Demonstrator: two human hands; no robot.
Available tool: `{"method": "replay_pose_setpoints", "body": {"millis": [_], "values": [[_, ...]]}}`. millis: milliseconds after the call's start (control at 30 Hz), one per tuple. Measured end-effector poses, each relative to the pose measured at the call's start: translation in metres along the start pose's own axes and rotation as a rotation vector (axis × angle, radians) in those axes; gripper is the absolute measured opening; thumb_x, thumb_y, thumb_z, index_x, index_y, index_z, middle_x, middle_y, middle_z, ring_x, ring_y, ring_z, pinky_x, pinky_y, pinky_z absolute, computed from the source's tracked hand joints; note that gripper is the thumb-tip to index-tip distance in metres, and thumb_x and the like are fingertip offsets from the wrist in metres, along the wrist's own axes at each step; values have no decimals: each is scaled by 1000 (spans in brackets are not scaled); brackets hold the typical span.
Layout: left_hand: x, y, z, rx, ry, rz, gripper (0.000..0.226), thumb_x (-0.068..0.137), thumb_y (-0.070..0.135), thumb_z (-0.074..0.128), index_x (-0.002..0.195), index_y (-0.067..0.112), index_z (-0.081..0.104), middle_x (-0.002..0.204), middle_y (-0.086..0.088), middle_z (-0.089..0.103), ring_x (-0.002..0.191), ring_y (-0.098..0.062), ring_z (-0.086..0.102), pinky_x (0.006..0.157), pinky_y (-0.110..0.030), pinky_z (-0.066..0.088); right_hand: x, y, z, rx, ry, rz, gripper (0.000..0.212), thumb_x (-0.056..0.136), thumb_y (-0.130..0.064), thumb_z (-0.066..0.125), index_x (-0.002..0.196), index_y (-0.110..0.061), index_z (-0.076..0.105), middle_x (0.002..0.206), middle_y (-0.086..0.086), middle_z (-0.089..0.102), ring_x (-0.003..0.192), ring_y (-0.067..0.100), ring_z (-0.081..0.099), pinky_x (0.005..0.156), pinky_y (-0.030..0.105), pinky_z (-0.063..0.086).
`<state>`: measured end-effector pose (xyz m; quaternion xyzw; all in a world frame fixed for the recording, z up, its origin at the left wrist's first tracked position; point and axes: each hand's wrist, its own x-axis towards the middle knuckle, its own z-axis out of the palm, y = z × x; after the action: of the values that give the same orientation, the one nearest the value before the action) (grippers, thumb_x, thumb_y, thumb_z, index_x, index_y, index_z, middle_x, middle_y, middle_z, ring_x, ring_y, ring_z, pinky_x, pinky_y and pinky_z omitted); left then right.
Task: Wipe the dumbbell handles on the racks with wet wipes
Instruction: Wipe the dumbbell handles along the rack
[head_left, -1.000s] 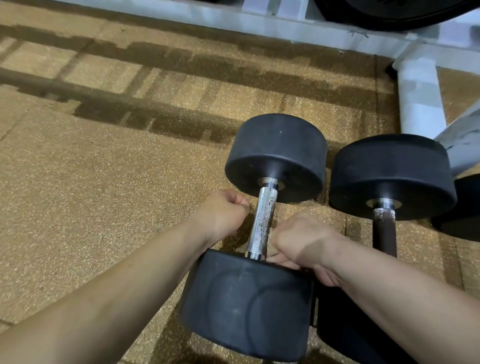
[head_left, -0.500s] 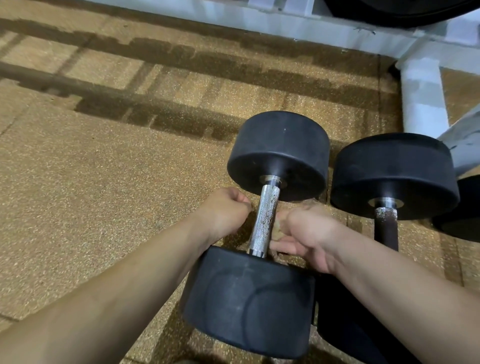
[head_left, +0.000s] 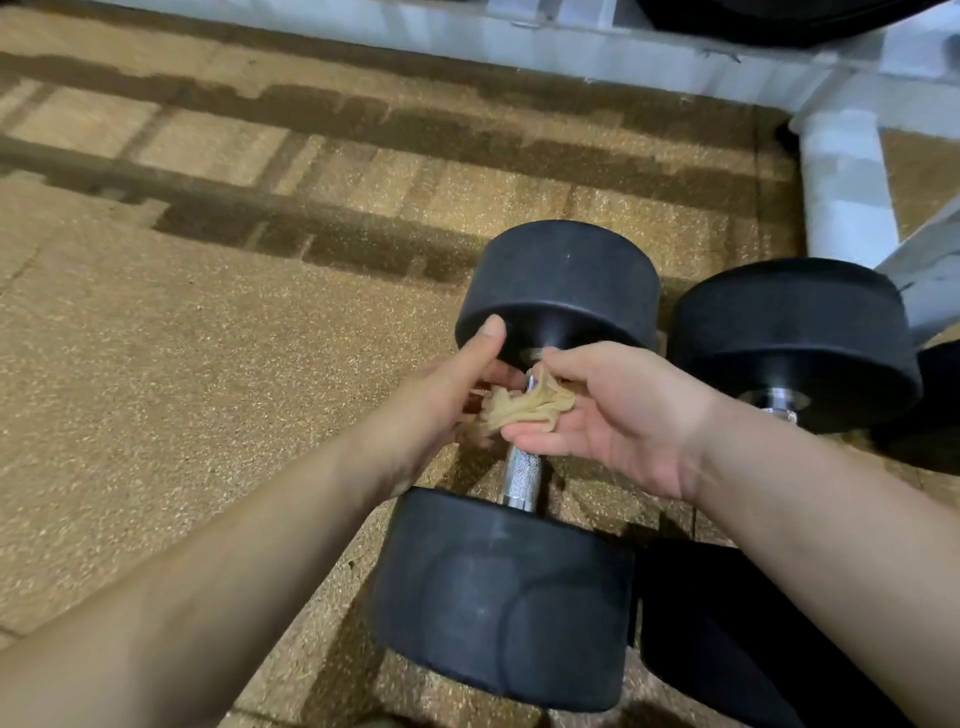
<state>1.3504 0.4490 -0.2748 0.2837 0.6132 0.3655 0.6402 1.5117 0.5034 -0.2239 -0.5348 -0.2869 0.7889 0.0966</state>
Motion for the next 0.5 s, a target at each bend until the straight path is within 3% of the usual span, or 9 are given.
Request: {"method": "replay_pose_setpoints", "body": {"millis": [67, 133, 233, 300, 400, 467, 500], "values": [[-4, -4, -7, 60, -83, 44, 44, 89, 47, 73, 109, 9, 75, 102, -12, 74, 87, -24, 61, 71, -29, 49, 1, 5, -2, -37, -17, -28, 25, 100, -8, 57, 118, 8, 64, 107, 24, 74, 97, 34, 76, 80, 36, 65], [-9, -5, -8, 90, -142, 90, 23, 93, 20, 75, 108, 3, 74, 90, -14, 69, 72, -18, 55, 62, -23, 45, 1, 8, -7, -93, 18, -67, 23, 91, 4, 68, 113, 8, 66, 101, 25, 74, 90, 33, 77, 76, 35, 65], [-10, -2, -9, 166, -145, 92, 17, 95, 17, 70, 102, 1, 74, 83, -11, 68, 64, -11, 53, 55, -22, 44, 1, 9, -12, -217, 140, -89, 22, 91, 2, 73, 112, 4, 68, 91, 29, 75, 72, 31, 77, 58, 32, 64], [-10, 2, -11, 176, -131, 49, 26, 98, 21, 67, 104, -4, 70, 84, -14, 65, 66, -19, 53, 57, -27, 46, 1, 8, -14, -314, 151, -106, 16, 95, -8, 71, 110, -1, 70, 81, 22, 75, 59, 24, 71, 47, 28, 57], [-3, 6, -16, 264, 147, 117, 24, 102, 26, 63, 99, 2, 68, 80, -9, 65, 64, -14, 54, 55, -26, 46, 7, 8, -21, -410, 276, -204, 20, 98, -25, 69, 106, -7, 68, 68, 13, 67, 48, 19, 59, 41, 26, 46], [5, 2, -15, 491, 392, 339, 20, 101, 33, 63, 88, 19, 67, 71, 6, 64, 57, -7, 52, 53, -26, 44, 12, 11, -25, -400, 355, -202, 26, 100, -32, 64, 103, -7, 68, 68, 11, 65, 48, 19, 56, 41, 25, 43], [7, 0, -8, 604, 411, 436, 18, 100, 33, 63, 85, 23, 66, 72, 10, 62, 59, -7, 54, 57, -27, 46, 13, 13, -26, -373, 369, -177, 26, 101, -33, 62, 104, -7, 68, 70, 12, 65, 49, 18, 57, 42, 25, 44]]}}
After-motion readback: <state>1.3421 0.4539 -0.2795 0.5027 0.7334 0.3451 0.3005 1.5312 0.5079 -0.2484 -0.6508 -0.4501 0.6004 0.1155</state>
